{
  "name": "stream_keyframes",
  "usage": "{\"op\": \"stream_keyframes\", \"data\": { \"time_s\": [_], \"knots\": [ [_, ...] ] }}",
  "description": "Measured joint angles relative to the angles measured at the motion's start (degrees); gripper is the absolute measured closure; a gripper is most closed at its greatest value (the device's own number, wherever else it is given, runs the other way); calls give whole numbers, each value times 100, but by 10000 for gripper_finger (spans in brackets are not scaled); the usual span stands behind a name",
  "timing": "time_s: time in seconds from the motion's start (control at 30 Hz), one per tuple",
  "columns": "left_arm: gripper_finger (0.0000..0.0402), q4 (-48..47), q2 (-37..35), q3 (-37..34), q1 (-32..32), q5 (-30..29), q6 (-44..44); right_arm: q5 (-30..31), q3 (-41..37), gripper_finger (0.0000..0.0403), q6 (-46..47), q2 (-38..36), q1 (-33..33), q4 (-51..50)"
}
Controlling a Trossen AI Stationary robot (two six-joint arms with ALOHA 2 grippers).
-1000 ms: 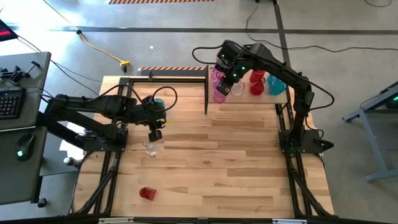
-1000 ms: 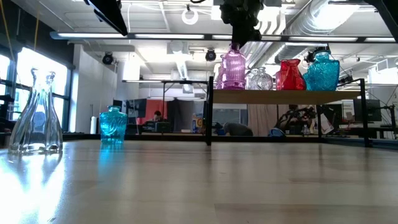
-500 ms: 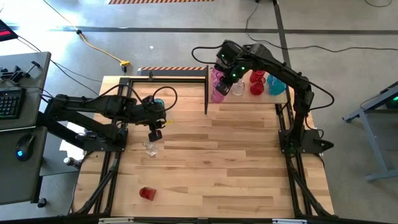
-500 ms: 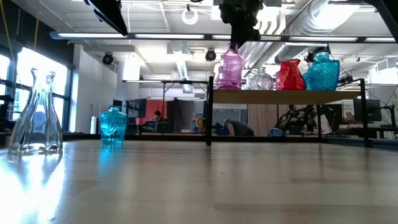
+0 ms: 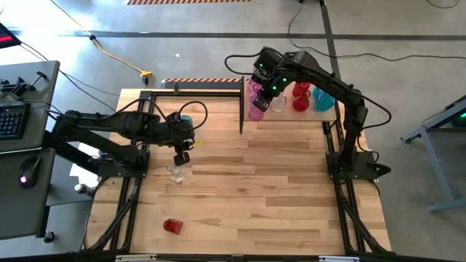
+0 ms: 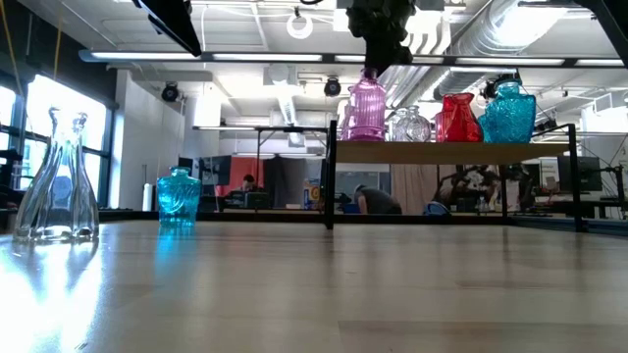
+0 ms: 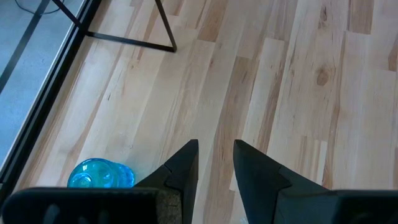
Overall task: Sort vases onto shelf
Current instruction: Put the pink vase on the shelf aligned with the other pink vase
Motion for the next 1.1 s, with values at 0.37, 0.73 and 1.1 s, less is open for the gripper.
{"op": "stream_keyframes", "data": {
  "time_s": [0.37,0.73,1.1],
  "knots": [
    [312,2,0,0,0,0,0,310,0,289,0,0,2,125],
    [312,0,0,0,-2,-2,0,283,0,289,-42,0,4,105],
    [312,0,0,0,0,-1,0,267,0,289,-42,-4,4,46]
  ]
}}
